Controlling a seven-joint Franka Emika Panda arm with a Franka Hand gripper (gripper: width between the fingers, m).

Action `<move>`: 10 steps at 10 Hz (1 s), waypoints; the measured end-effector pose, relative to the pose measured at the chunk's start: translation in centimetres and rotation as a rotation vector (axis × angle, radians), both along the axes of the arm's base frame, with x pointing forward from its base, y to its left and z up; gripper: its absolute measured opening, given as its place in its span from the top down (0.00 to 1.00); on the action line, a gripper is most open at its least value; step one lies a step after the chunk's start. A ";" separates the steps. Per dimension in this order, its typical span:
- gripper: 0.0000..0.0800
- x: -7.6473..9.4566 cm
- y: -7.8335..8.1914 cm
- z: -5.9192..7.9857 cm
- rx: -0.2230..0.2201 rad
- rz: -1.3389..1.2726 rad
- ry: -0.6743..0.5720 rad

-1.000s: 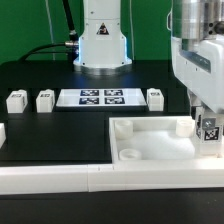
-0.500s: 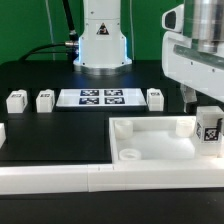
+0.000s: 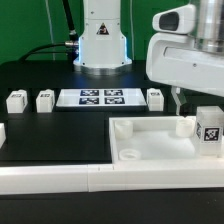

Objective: Assemble square table

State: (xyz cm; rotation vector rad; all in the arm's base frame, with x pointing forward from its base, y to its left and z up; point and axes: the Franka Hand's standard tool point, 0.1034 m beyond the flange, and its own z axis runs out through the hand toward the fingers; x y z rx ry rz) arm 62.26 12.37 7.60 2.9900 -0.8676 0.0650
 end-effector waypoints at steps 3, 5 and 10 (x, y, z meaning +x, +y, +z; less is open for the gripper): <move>0.19 0.1 0.5 0.2 -0.013 0.235 -0.015; 0.44 0.1 0.5 0.1 -0.011 0.213 -0.015; 0.64 -0.2 0.4 -0.1 -0.001 -0.031 -0.015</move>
Offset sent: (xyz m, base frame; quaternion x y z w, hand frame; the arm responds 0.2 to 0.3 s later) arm 0.0000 0.0000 0.0000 0.0000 0.0000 -0.1296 0.9916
